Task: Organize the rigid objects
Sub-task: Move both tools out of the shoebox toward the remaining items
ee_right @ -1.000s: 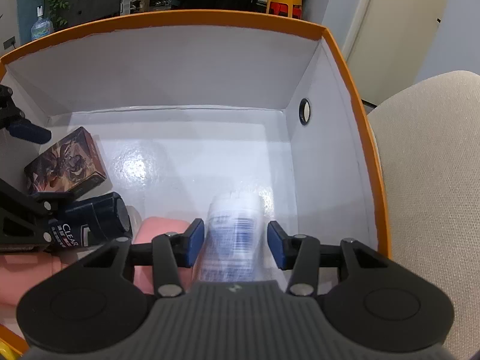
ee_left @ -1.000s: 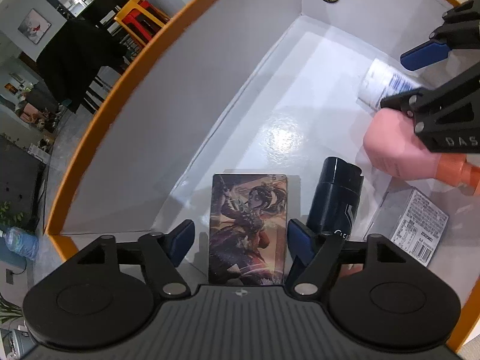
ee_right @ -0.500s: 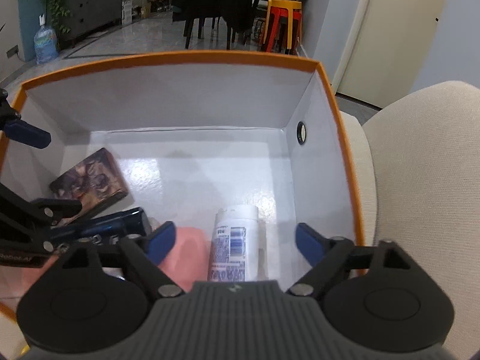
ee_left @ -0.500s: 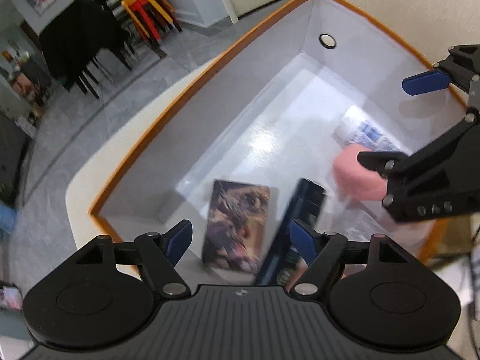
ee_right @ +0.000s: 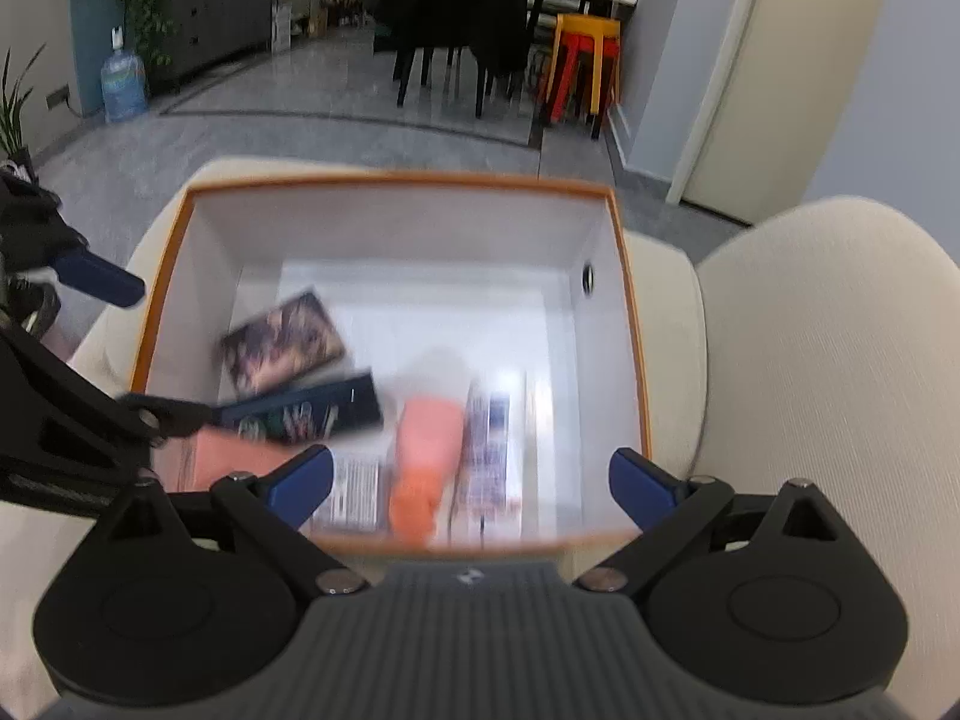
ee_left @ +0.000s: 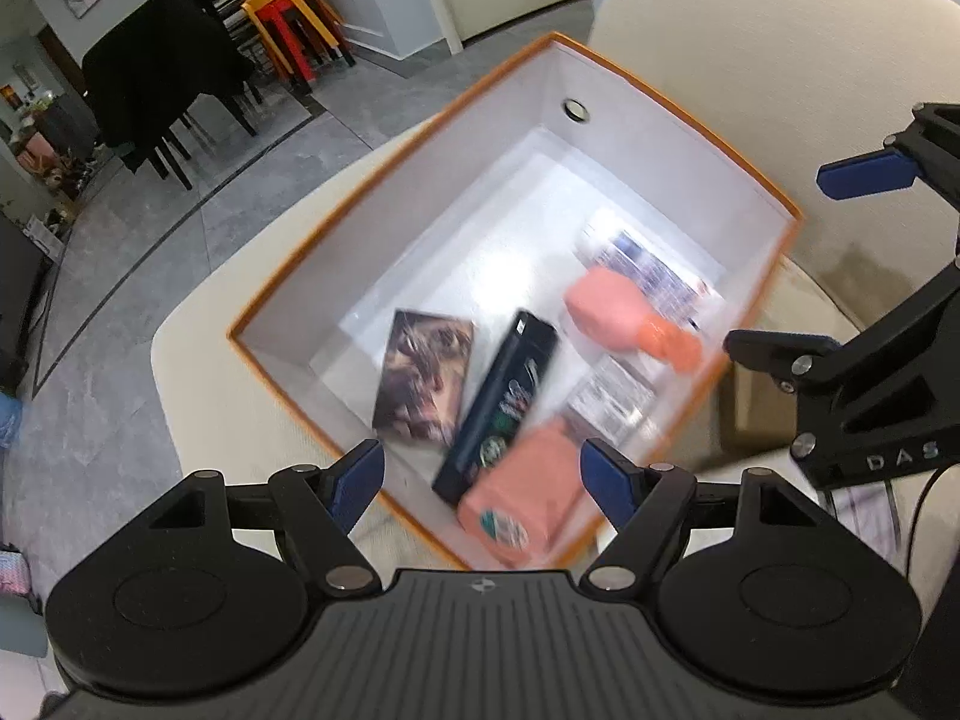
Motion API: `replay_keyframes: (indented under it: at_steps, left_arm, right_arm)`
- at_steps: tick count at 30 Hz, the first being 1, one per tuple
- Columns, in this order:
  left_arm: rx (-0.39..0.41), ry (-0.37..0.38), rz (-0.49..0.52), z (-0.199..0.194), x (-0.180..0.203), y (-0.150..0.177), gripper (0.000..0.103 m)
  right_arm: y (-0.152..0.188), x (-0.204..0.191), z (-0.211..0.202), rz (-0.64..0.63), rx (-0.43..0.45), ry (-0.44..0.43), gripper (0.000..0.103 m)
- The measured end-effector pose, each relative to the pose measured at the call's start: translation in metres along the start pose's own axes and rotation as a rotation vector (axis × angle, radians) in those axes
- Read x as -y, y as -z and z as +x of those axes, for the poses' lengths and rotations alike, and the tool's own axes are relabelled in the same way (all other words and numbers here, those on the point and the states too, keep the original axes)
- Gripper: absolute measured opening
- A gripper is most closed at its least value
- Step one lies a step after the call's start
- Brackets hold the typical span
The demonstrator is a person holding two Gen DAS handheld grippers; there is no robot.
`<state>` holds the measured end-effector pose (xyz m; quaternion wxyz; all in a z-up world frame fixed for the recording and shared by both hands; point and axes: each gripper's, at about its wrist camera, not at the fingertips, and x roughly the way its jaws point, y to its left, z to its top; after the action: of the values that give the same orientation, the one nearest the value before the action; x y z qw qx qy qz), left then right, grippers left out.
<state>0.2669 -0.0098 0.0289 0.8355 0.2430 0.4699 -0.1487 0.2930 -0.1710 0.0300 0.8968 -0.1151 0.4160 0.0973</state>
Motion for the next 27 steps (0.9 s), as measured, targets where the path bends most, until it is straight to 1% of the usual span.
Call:
replay_keyframes:
  at_steps: [8, 12, 17, 21, 27]
  left_arm:
    - [0.019, 0.012, 0.004, -0.033, 0.008, 0.04, 0.088]
    - [0.011, 0.023, -0.004, -0.035, 0.01, 0.062, 0.088]
    - [0.0, 0.05, -0.028, -0.028, 0.013, 0.089, 0.088]
    - [-0.027, 0.075, -0.048, -0.01, 0.019, 0.107, 0.088]
    - [-0.059, 0.105, -0.07, 0.017, 0.03, 0.12, 0.088]
  right_arm:
    - [0.044, 0.003, -0.031, -0.025, -0.071, 0.018, 0.097]
    - [0.065, 0.005, -0.038, -0.036, -0.112, 0.038, 0.097]
    - [0.091, 0.01, -0.041, -0.016, -0.164, 0.057, 0.097]
    - [0.114, 0.009, -0.039, 0.001, -0.205, 0.056, 0.097]
    - [0.14, 0.002, -0.023, 0.035, -0.268, 0.043, 0.097]
